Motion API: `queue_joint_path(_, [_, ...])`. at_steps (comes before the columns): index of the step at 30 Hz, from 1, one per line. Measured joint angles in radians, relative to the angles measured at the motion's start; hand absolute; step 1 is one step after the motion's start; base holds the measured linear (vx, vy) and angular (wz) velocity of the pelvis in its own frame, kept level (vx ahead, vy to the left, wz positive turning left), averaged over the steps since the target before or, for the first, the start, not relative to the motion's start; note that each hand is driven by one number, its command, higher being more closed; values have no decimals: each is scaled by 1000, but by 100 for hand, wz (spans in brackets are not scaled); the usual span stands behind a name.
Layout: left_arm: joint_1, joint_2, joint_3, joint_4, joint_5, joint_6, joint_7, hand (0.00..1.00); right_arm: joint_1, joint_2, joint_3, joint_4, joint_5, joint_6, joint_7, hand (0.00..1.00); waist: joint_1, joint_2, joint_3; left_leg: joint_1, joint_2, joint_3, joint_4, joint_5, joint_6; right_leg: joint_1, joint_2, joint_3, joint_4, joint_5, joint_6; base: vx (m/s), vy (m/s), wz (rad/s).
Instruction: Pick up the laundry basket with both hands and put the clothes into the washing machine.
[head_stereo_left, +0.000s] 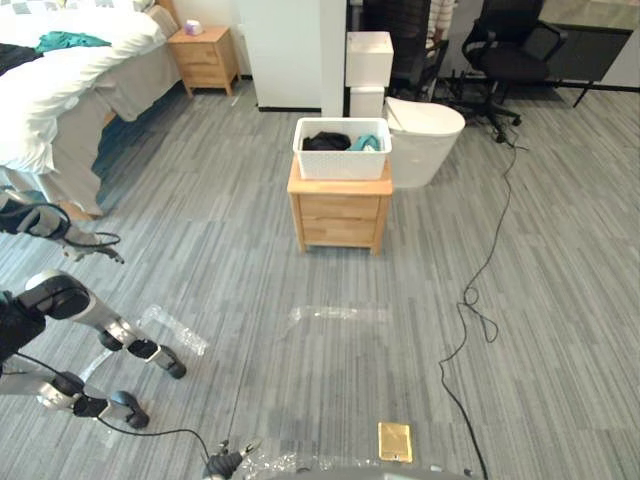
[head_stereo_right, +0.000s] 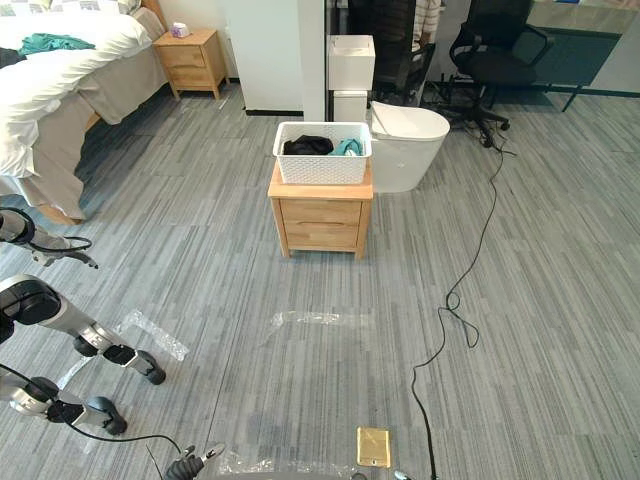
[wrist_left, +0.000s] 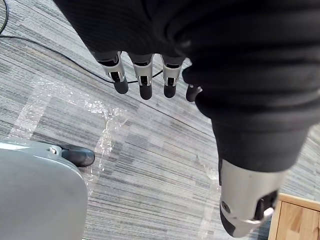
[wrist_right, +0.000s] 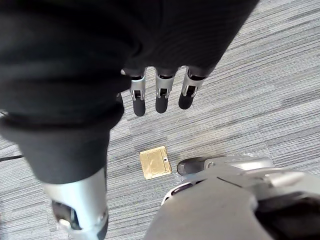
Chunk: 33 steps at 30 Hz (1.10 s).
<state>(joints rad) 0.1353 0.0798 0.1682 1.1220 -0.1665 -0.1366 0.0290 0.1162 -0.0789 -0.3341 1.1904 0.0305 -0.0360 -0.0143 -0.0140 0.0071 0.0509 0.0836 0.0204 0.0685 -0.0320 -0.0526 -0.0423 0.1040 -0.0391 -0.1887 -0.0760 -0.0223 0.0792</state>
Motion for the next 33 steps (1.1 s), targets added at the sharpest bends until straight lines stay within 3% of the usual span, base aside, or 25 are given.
queue_joint_path(33, [0, 1, -1, 1, -19, -3, -2, 0, 2, 5, -10, 1, 0, 0, 0, 0, 0, -6, 0, 10, 1, -1, 5, 0, 1, 14, 0, -3, 0, 0, 0, -5, -1, 0])
